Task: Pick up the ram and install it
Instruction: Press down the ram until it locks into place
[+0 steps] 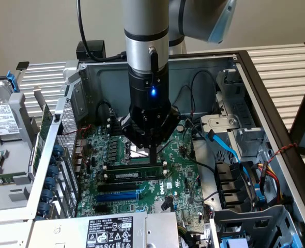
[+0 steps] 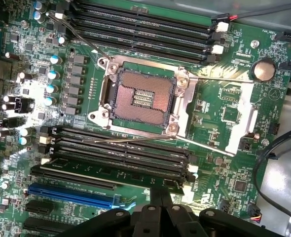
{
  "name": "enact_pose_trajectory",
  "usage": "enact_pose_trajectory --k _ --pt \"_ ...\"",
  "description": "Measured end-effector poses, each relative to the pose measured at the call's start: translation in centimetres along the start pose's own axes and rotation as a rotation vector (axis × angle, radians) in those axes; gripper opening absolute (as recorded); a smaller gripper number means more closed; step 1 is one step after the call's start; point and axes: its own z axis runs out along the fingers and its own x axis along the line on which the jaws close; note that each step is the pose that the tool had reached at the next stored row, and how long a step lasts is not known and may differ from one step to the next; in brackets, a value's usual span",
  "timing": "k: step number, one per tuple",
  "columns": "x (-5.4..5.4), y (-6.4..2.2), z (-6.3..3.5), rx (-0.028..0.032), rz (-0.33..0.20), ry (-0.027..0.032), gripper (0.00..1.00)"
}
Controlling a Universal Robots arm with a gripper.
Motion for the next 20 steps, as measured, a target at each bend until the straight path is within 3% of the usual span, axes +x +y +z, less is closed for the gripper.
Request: enact_pose_trajectory --k 4,12,17,20 --pt "-0.1 -0.16 0.02 -0.001 0.001 0.0009 0.1" --pt "-0.1 -0.43 0.59 -0.0213 0.02 -0.0014 0.1" --pt "-0.1 -0.42 0.94 -0.0284 0.04 -0.0016 0.1" --pt "-0.1 -0.44 1.09 -0.0291 0.054 -0.0006 0.1"
